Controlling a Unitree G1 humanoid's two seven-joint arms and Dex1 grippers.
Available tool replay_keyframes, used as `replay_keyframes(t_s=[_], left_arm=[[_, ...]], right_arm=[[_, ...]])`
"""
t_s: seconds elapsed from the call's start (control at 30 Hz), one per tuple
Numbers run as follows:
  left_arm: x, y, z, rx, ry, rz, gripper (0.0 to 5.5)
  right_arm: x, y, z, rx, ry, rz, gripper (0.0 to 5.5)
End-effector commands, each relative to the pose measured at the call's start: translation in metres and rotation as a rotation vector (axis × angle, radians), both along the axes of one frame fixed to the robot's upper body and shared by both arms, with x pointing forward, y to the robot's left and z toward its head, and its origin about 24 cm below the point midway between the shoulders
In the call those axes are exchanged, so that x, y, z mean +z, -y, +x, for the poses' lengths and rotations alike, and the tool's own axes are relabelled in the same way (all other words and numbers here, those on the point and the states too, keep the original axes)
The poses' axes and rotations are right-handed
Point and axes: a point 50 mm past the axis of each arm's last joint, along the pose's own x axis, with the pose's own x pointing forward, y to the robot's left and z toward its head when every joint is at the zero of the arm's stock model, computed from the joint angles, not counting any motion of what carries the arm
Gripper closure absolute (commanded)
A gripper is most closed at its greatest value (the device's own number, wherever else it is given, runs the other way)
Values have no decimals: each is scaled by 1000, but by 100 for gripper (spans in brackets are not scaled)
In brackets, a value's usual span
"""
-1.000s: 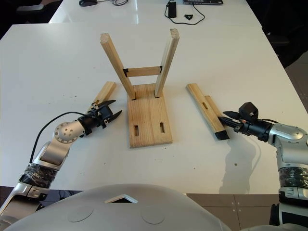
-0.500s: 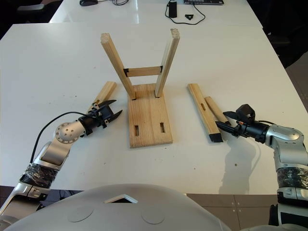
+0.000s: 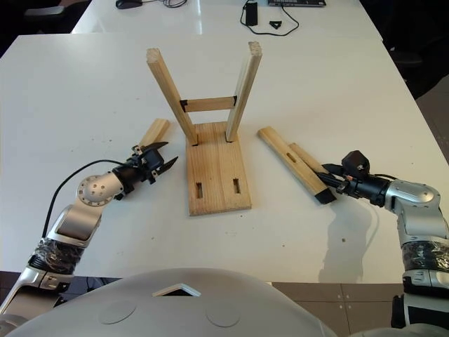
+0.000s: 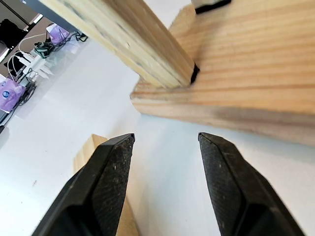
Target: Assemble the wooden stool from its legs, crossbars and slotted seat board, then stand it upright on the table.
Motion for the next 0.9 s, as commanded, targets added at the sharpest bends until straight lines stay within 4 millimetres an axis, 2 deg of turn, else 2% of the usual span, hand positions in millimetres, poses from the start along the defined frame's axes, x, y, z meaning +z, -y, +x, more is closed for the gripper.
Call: replay_keyframes(t_s=[0.03,0.1,0.17,0.27,0.33,0.47,0.6,0.7,0.9], left_arm=[[27,-10,-1,16,16,-47,309],[47,-15,-5,22,-4,-147,309],[76,-11,-10,-21,-20,-333,309],[130,2,-21,-202,1,-641,309],[152,11,-24,-306,6,-738,309],[169,26,-24,-432,-54,-796,358],[172,42,-27,-534,-130,-774,359],[173,48,-25,-564,-158,-774,359],[177,52,-27,-608,-163,-800,359]], right_arm=[[27,5,24,-98,130,91,420],[56,-2,35,-83,231,220,420],[91,-20,39,15,334,400,420],[150,-61,30,272,451,669,420],[171,-84,22,416,468,753,420],[184,-123,19,614,407,843,420],[184,-144,19,730,329,866,420],[185,-154,21,787,308,865,420],[183,-159,21,849,276,864,420]])
